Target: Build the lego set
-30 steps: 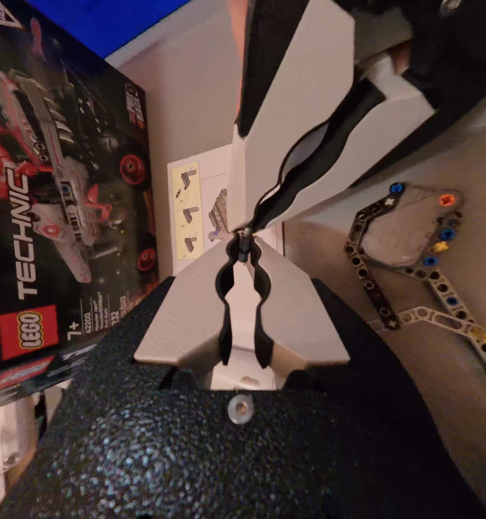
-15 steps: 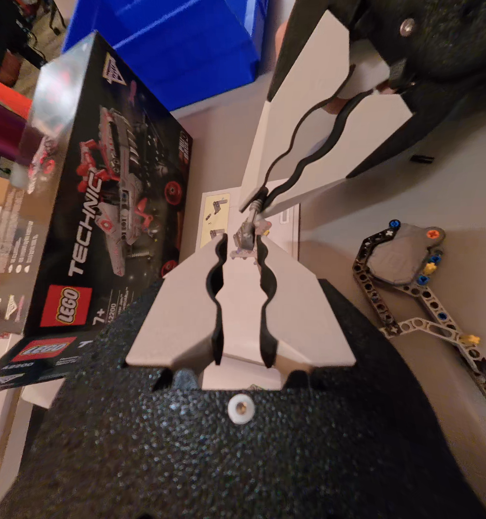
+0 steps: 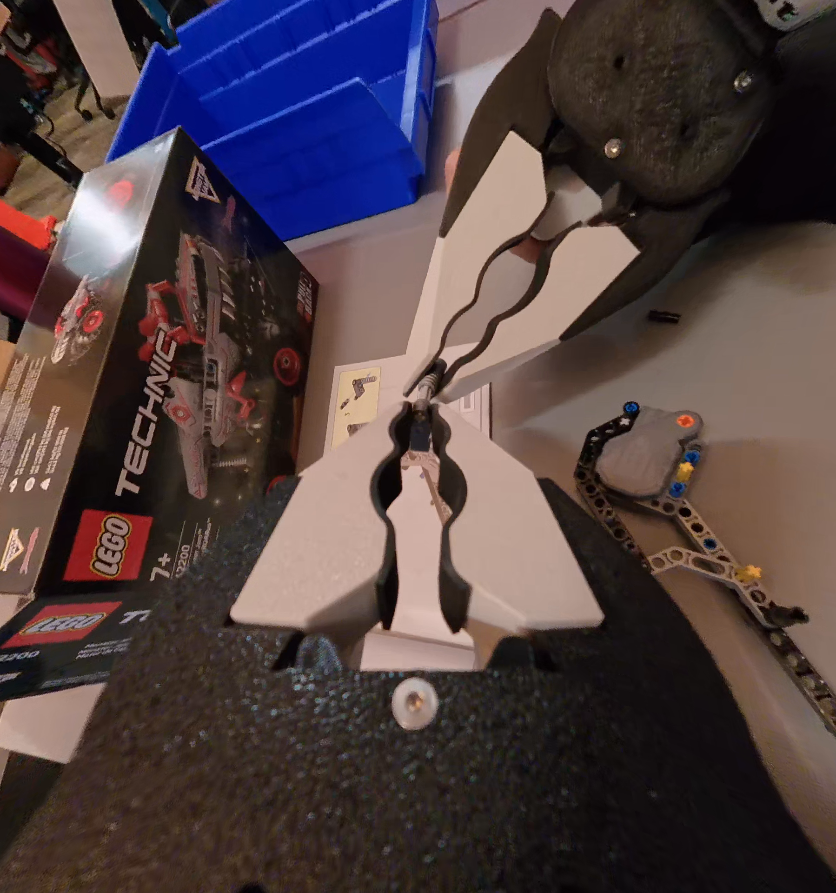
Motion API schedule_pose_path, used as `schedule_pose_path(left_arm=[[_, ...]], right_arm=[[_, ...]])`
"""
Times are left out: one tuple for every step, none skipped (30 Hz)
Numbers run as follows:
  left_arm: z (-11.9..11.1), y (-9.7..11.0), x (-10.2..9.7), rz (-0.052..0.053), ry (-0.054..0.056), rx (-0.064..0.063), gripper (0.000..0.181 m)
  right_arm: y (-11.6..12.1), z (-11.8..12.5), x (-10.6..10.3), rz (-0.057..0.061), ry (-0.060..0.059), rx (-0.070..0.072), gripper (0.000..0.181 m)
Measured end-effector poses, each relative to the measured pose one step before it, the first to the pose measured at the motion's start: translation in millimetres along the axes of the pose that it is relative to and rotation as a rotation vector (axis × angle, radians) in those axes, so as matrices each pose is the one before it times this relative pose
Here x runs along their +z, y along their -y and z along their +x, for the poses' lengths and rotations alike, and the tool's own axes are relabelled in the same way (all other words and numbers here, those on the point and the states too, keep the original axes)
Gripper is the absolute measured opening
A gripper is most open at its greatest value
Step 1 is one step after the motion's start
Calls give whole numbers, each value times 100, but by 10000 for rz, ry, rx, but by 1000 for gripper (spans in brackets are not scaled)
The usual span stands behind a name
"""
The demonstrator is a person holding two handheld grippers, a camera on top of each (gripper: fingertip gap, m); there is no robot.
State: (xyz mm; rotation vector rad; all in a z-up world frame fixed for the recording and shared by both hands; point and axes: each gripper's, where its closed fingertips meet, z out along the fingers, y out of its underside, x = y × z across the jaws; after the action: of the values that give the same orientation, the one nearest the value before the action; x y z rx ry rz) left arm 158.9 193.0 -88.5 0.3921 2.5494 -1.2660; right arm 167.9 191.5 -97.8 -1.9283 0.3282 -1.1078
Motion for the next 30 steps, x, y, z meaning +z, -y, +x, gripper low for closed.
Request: schedule_pose_path(left_arm=[[19,-89,74,-149,8,3,5],[11,-90,76,-130,35,18,5],[-106,-105,47,-114,105,-15,5],[-188,-245,16,-195,131,-16,5],[-140,-230,-39,-174,65,-22,5],[-56,-57,-60,-44,3,-75,5],[-35,28,-56,20,-18,-133,5],[87,-17,-17,-15,-108,-127,5],[138,-41,21,-31,-116,-76,5],[14,-5,47,-5,2,-28,5],[123,-65,87,-62,-63,1,5],[170,-95,82,-86,-90,3,5],[54,-20,68,-33,-3,12,5],[75,-15,48,-26,-30,4,5],[100,-11,32,-24,-59,-9,5],[-13,64,13,24,36,54,5],[-19,110,40,55,68,75,5],[25,94,44,24,26,58,5],[40,2,54,-70,23,70,5],[59,-124,88,-153,47,157,5],[75,-188,129,-199,71,216,5],[60,-146,158,-160,85,179,5],[19,-98,152,-113,71,115,5],[65,-94,124,-92,12,64,5],[17,-24,48,-36,12,38,5],[-32,27,-1,5,31,1,4],[5,27,-23,-3,-5,-22,4],[42,-54,6,-50,-27,-2,4],[28,-139,39,-92,-10,21,4],[45,-117,65,-62,-25,7,4]], right_arm=[[-119,-32,88,-68,-87,-218,5],[-108,31,69,-63,-117,-184,5],[-115,-12,20,-60,-86,-252,5],[-168,19,20,-93,-120,-321,6],[-255,74,20,-168,-143,-351,7],[-205,60,32,-139,-130,-298,9],[-40,-151,39,-50,49,-169,9],[53,-121,42,-3,34,-29,10],[93,63,4,15,-81,-44,10],[86,-61,24,23,1,-79,10],[61,-106,36,12,25,-58,10],[68,-11,22,16,-59,-73,9],[47,-75,19,-11,-7,-117,8],[-60,-153,46,-78,72,-91,8],[-82,12,44,-81,-51,-95,7],[-60,31,-24,-74,-28,-156,6],[-39,-66,-10,-74,100,-45,6],[-37,56,-26,-47,65,97,6],[-36,93,-65,-13,8,13,6],[-47,18,-52,-39,-7,-124,6],[-75,-88,25,-109,10,-167,5],[-109,-225,111,-164,54,-235,5],[-153,-164,121,-196,-11,-315,5],[-153,-120,98,-192,-37,-277,5],[-126,-92,70,-138,3,-103,5],[-71,-125,43,-46,76,2,5],[-14,3,13,-1,-4,21,5],[11,79,-30,-12,-43,-45,5],[22,-57,-14,-48,48,-41,5],[12,-129,75,-73,64,35,4]])
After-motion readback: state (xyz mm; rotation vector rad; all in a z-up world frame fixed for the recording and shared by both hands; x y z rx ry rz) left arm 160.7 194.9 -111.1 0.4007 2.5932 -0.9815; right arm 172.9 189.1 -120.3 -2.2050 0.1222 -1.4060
